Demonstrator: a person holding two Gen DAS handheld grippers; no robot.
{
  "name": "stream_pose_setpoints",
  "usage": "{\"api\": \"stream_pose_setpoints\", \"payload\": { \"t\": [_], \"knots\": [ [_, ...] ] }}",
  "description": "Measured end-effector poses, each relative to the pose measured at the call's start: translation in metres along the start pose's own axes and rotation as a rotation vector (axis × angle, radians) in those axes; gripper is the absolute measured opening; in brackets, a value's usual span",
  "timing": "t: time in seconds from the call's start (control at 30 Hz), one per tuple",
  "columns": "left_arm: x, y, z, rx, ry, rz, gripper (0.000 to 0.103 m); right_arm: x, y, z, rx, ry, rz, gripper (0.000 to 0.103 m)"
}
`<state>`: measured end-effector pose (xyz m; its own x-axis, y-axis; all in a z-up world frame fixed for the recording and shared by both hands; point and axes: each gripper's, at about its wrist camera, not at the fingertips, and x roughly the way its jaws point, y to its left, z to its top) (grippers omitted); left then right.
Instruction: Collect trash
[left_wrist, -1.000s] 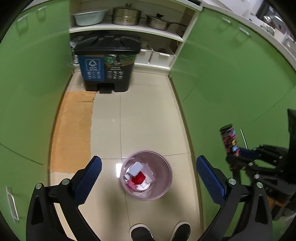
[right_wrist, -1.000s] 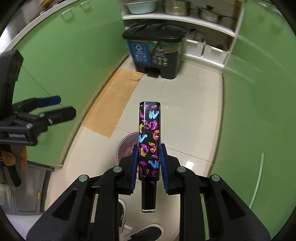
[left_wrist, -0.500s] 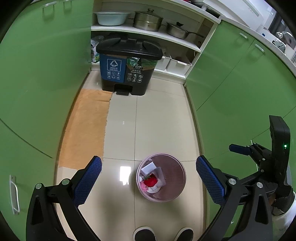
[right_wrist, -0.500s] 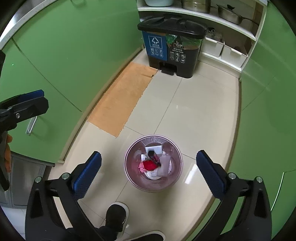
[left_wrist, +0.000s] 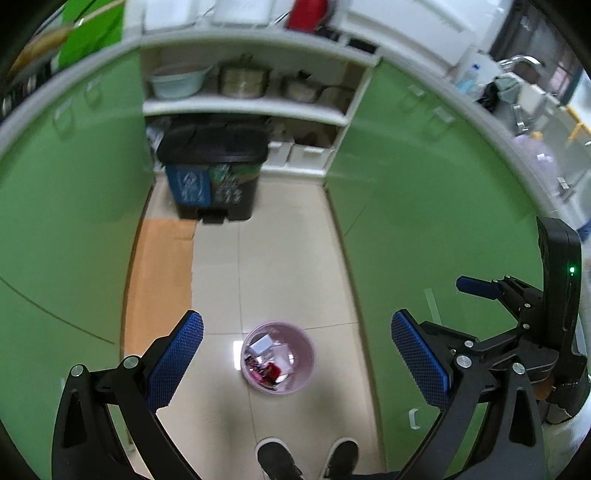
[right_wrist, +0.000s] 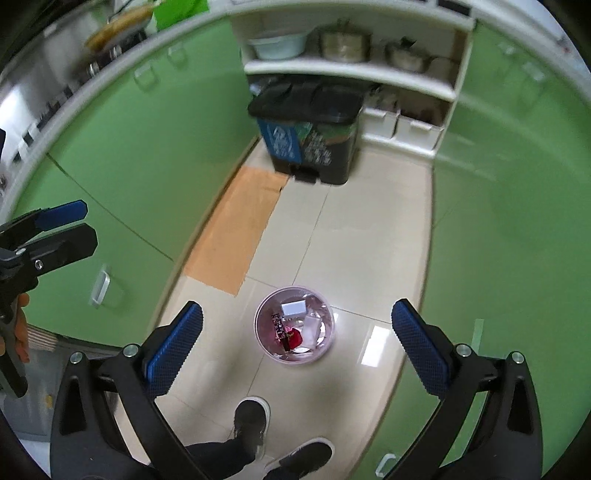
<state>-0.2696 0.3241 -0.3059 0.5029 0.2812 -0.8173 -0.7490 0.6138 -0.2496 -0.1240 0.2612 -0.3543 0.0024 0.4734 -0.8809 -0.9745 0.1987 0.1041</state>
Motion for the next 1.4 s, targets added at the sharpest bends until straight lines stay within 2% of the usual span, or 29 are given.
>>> {"api": "stream_pose_setpoints", "payload": {
  "t": [0.1, 0.3, 0.43, 0.53, 0.73, 0.97, 1.17, 1.4],
  "knots": [
    [-0.061, -0.038, 0.033, 0.032, -0.017, -0.018, 0.098, -0.071, -0.005, 0.014, 0.023, -0.023, -0.017, 0.1],
    [-0.143, -0.114, 0.077, 0.133, -0.052, -0.076, 0.098, -0.208, -0.024, 0.027, 0.088, -0.107, -0.068, 0.1],
    [-0.168, -0.165, 0.093, 0.215, -0.069, -0.132, 0.098, -0.285, -0.055, 0.01, 0.182, -0.178, -0.127, 0.1],
    [-0.174, -0.208, 0.101, 0.293, -0.072, -0.188, 0.098, -0.326, -0.082, -0.012, 0.259, -0.215, -0.183, 0.1],
    [-0.159, -0.303, 0.112, 0.455, -0.053, -0.324, 0.098, -0.384, -0.144, -0.072, 0.445, -0.26, -0.324, 0.1],
    [-0.138, -0.413, 0.095, 0.644, 0.026, -0.457, 0.098, -0.437, -0.203, -0.149, 0.668, -0.299, -0.458, 0.1],
    [-0.122, -0.479, 0.076, 0.757, 0.076, -0.497, 0.098, -0.453, -0.248, -0.188, 0.765, -0.312, -0.489, 0.1],
    [-0.086, -0.529, 0.072, 0.776, 0.112, -0.473, 0.098, -0.433, -0.314, -0.189, 0.726, -0.257, -0.46, 0.1]
  ]
}}
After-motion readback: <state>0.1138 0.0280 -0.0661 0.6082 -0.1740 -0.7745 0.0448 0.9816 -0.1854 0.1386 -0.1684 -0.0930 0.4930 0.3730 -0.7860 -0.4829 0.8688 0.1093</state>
